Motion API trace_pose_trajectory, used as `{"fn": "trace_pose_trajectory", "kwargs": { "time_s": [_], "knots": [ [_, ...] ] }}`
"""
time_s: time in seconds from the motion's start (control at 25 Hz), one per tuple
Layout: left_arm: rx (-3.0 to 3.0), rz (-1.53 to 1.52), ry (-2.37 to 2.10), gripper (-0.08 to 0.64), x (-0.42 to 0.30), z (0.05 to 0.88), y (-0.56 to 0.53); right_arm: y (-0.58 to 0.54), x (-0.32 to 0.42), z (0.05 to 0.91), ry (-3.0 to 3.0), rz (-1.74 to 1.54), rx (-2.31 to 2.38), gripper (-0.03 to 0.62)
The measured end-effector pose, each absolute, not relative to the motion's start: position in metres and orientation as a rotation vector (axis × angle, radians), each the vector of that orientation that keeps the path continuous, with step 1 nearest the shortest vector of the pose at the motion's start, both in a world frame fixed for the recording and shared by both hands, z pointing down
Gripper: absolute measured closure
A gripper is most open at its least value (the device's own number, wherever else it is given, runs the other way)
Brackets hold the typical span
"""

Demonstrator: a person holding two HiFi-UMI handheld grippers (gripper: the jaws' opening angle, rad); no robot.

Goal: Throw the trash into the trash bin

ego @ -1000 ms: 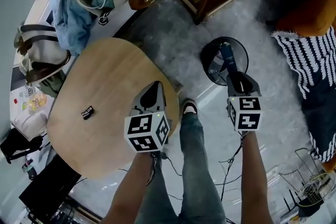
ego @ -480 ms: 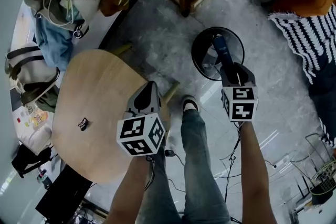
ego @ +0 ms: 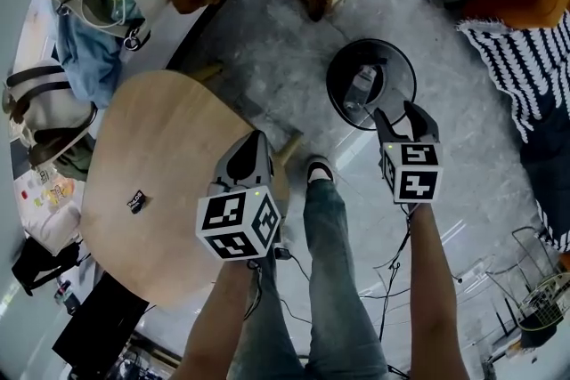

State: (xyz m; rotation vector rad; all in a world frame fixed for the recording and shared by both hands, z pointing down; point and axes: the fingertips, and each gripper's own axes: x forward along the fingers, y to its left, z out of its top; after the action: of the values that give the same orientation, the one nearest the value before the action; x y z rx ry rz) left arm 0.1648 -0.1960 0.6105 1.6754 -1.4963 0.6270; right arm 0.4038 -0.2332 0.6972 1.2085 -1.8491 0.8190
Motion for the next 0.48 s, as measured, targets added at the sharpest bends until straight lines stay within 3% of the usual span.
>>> {"fn": "trace_pose_trajectory", "kwargs": {
  "time_s": [0.48],
  "knots": [
    [1.579, 0.545, -1.596, 0.546, 0.090, 0.581, -0.150, -0.220, 0.335, 0.646, -1.928, 0.687, 1.080, 0.351]
  ]
}}
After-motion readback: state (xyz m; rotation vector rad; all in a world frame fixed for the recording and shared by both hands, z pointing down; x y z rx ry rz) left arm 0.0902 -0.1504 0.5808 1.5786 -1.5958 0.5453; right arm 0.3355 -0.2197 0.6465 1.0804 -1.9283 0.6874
